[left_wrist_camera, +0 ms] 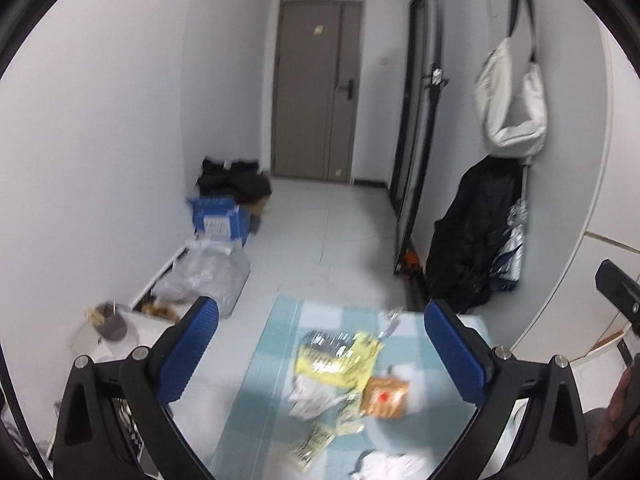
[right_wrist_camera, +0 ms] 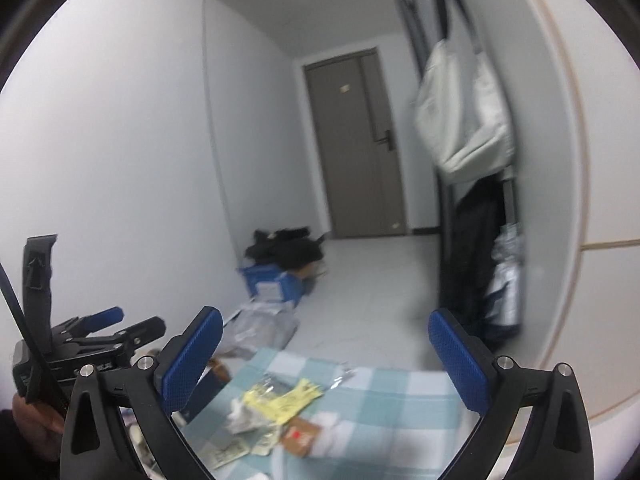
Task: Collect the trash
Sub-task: 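Move both open tools back toward the table, then grasp the crumpled white tissue with the right tool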
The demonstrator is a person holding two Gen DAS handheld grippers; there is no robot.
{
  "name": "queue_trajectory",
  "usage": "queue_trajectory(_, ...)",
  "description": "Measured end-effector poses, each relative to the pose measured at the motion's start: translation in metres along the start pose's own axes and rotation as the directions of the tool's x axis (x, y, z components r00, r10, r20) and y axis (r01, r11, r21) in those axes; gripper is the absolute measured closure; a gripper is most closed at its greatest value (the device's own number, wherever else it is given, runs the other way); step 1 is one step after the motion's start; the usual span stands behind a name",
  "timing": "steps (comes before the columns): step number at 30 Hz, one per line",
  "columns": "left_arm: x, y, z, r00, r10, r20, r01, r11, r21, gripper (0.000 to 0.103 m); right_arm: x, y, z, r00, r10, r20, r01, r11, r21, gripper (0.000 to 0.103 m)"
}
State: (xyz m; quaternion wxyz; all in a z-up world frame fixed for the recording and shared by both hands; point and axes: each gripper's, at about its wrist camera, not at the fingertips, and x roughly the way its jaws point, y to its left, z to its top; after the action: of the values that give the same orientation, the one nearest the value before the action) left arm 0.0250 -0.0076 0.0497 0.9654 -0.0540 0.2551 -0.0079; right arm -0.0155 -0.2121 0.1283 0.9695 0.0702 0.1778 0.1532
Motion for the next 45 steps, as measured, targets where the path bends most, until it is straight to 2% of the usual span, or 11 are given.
queue_trajectory(7,0.030,0.042,-0.038,0.995,0.011,-0.100,-0.018,0.997,-0.073,0.002,0.052,0.027,-0.055,0.989,0.025,-0.149,-0.031,0.999,-0.035,0.000)
queue_trajectory(10,0.037,0.053,-0.047,0.993,0.011,-0.114,-0.020,0.997,-0.077,0.002,0.073,0.032,-0.081,0.969,0.027,-0.244,-0.037,0.999,-0.035,0.000)
queue_trajectory(14,0.048,0.067,-0.057,0.986,0.025,-0.162,-0.041,0.994,-0.097,0.002,0.094,0.041,-0.120,0.915,-0.010,-0.404,-0.003,1.000,-0.031,0.000)
queue_trajectory(19,0.059,0.080,-0.058,0.977,0.027,-0.213,-0.055,0.990,-0.130,0.002,0.104,0.047,-0.177,0.830,-0.012,-0.558,0.028,0.999,0.019,0.000)
queue_trajectory(24,0.058,0.090,-0.059,0.972,0.012,-0.234,-0.052,0.985,-0.165,0.002,0.106,0.064,-0.218,0.783,-0.034,-0.621,0.032,0.999,-0.014,0.002)
queue_trajectory(29,0.058,0.092,-0.059,0.970,0.010,-0.242,-0.053,0.984,-0.169,0.002,0.105,0.087,-0.237,0.793,-0.101,-0.601,0.007,0.988,-0.156,0.005)
queue_trajectory(34,0.061,0.096,-0.060,0.969,0.017,-0.248,-0.060,0.984,-0.170,0.002,0.110,0.091,-0.245,0.786,-0.145,-0.601,0.014,0.976,-0.216,0.026)
queue_trajectory(36,0.062,0.097,-0.061,0.967,0.021,-0.255,-0.067,0.983,-0.173,0.002,0.113,0.093,-0.247,0.786,-0.147,-0.601,0.009,0.974,-0.226,0.030)
queue_trajectory(39,0.064,0.098,-0.062,0.965,0.030,-0.261,-0.076,0.983,-0.169,0.002,0.114,0.098,-0.250,0.792,-0.143,-0.593,-0.009,0.969,-0.247,0.046)
queue_trajectory(43,0.064,0.100,-0.062,0.965,0.036,-0.260,-0.084,0.981,-0.173,0.002,0.113,0.099,-0.251,0.799,-0.164,-0.579,0.001,0.963,-0.271,0.059)
queue_trajectory(45,0.064,0.100,-0.062,0.965,0.040,-0.259,-0.087,0.981,-0.173,0.002,0.111,0.100,-0.250,0.803,-0.187,-0.566,0.017,0.956,-0.292,0.060)
